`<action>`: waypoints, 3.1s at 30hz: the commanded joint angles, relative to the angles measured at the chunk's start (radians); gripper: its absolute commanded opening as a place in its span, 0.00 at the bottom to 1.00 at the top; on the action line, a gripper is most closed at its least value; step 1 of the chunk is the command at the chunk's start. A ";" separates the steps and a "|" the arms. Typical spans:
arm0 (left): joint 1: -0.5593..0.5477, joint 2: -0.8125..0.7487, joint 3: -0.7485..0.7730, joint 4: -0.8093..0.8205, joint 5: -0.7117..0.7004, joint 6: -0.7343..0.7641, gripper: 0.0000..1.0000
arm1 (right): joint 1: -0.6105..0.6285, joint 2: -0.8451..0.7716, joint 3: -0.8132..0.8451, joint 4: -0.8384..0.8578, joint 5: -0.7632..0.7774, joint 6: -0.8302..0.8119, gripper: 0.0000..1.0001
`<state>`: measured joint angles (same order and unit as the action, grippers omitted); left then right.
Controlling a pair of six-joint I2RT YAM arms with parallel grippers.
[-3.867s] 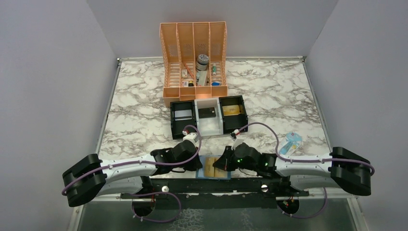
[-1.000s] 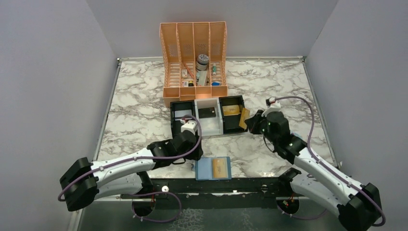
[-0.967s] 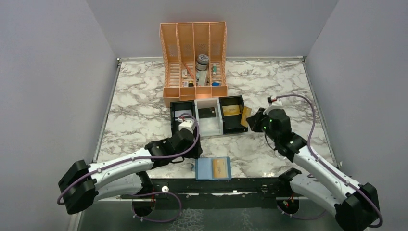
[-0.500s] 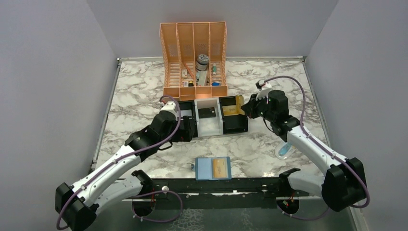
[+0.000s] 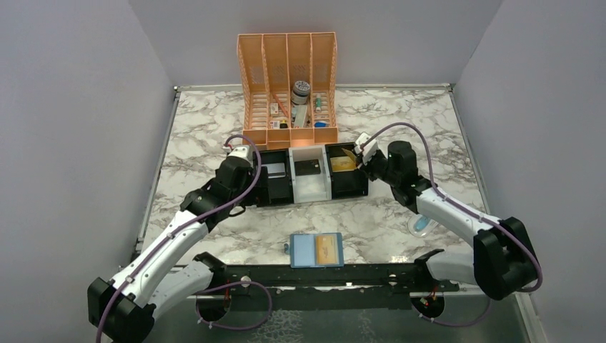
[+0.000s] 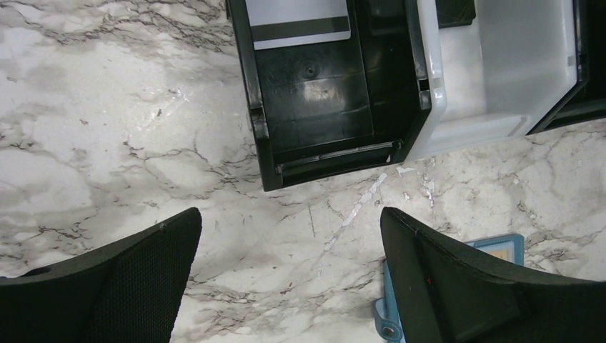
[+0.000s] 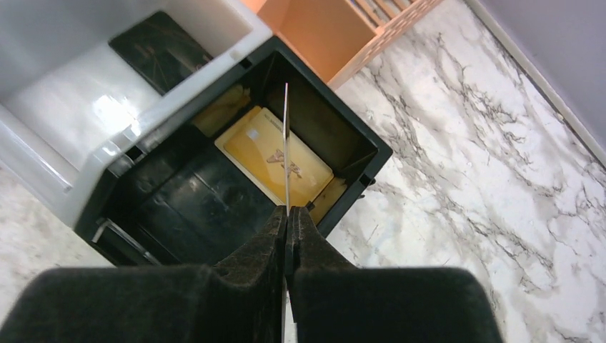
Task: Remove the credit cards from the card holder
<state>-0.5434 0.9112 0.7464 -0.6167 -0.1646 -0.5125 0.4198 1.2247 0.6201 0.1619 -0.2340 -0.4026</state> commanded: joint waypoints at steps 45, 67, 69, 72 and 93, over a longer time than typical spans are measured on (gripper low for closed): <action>0.010 -0.092 -0.011 -0.007 -0.063 0.003 0.99 | 0.095 0.447 0.204 0.055 0.037 -0.541 0.20; 0.010 -0.094 -0.014 -0.003 -0.049 0.007 0.99 | 0.096 0.263 0.135 0.203 0.028 -0.249 0.49; 0.010 -0.097 -0.017 0.001 -0.044 0.009 0.99 | 0.096 0.211 0.106 0.240 0.019 -0.160 0.53; 0.009 -0.098 -0.019 0.005 -0.037 0.009 0.99 | 0.096 0.149 0.081 0.251 0.028 0.025 0.52; 0.011 -0.241 -0.052 0.048 0.040 0.021 0.99 | 0.093 -0.124 -0.264 0.227 -0.162 1.035 0.97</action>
<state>-0.5377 0.7082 0.7212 -0.6014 -0.1616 -0.5007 0.5098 1.1915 0.4377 0.2394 -0.3016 0.4568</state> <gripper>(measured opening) 0.991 0.967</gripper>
